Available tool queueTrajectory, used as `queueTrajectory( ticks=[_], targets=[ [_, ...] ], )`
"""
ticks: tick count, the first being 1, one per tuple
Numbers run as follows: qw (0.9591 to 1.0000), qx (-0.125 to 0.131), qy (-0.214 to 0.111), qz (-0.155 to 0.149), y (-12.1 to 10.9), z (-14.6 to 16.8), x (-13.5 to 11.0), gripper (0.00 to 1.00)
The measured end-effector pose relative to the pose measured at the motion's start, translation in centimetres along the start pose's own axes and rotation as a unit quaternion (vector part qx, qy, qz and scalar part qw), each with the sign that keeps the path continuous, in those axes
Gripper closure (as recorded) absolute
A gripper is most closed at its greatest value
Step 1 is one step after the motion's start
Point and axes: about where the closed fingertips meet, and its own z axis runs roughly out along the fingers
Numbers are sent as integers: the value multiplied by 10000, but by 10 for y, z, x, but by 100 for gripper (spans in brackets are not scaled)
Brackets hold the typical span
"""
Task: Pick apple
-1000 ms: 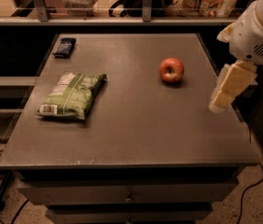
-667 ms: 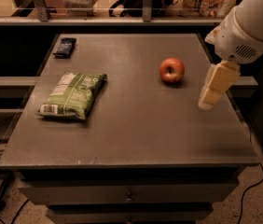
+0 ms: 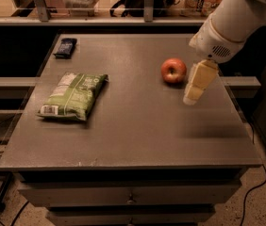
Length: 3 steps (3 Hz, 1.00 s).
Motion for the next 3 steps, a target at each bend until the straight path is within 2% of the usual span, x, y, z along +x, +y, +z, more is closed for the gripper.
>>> queueTrajectory(
  ticks=[2,3],
  targets=[
    [9993,-44,-281,259,-36,31,-8,0],
    [9993,-44,-281,259,-36,31,-8,0]
  ],
)
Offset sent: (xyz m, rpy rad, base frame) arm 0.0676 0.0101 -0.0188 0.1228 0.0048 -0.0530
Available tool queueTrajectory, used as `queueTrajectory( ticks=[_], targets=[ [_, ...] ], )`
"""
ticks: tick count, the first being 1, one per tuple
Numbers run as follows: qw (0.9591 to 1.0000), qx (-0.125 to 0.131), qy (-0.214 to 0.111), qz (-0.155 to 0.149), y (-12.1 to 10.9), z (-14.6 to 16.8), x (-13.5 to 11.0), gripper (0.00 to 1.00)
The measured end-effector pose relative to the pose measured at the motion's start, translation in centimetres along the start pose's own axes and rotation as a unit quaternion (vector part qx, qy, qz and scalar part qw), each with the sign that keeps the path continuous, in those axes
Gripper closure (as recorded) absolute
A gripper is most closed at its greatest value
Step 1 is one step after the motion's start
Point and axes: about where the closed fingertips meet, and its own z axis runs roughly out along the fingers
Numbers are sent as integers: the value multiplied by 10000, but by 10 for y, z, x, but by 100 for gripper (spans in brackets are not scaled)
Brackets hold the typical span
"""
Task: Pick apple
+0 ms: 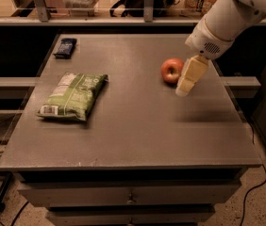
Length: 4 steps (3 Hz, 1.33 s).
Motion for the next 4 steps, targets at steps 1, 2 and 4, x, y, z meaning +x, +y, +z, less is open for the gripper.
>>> queueTrajectory(
  ticks=[1,2,4],
  targets=[
    [9995,64,-299,107,-9,10,-11,0],
    [9987,82,-484,138,-19,26,-23,0],
    [9984,12,-378,409,-30,56,-15,0]
  ],
)
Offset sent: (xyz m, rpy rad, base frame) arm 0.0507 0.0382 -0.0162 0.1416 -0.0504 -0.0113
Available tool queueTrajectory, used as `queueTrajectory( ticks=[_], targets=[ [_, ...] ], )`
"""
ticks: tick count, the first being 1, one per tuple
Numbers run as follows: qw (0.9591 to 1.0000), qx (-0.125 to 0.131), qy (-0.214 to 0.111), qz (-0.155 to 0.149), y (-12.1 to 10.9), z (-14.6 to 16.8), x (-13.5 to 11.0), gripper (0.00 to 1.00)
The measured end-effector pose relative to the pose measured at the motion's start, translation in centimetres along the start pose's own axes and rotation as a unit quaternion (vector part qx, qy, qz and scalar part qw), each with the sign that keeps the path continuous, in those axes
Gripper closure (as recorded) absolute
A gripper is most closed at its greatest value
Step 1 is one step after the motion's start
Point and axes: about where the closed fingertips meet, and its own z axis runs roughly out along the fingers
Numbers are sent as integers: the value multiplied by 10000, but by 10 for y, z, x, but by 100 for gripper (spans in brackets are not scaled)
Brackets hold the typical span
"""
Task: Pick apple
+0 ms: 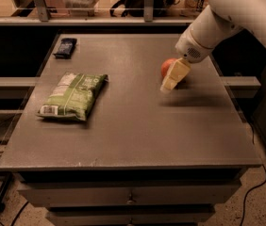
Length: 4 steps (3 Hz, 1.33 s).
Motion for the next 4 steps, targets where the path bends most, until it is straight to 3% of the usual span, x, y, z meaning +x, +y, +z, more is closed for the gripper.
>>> queueTrajectory(
  ticks=[1,3,4],
  targets=[
    [9999,18,16,112,-6,5,9,18],
    [9998,41,131,158,-13,7,14,65],
    [9998,177,-36,-14,-23,-22,0,89]
  ],
)
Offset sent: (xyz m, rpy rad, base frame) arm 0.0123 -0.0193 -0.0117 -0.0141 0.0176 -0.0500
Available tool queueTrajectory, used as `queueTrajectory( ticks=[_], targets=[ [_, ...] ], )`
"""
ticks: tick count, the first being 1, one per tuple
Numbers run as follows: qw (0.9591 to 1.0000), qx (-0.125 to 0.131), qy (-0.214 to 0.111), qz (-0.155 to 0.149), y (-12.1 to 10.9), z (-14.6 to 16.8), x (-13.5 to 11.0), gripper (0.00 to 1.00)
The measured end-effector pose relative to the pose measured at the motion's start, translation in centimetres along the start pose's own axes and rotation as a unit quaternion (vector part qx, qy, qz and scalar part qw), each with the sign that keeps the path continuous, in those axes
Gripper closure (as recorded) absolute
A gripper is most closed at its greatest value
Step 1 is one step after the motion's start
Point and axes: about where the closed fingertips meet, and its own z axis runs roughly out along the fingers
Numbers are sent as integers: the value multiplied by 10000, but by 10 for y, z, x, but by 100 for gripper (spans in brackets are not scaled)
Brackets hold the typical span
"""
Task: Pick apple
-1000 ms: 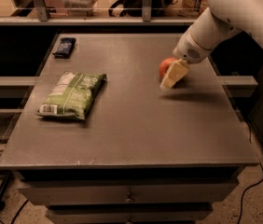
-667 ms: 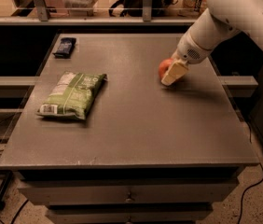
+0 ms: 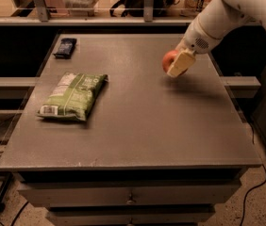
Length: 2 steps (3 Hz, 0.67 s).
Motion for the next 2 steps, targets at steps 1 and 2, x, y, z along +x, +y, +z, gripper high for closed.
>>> queueTrajectory(
  ticks=[1,2],
  targets=[
    [9988,274,-261,-325,-18,-47,-23,100],
    [9939,661,-492,-732,-37,-103,-46,100]
  ],
)
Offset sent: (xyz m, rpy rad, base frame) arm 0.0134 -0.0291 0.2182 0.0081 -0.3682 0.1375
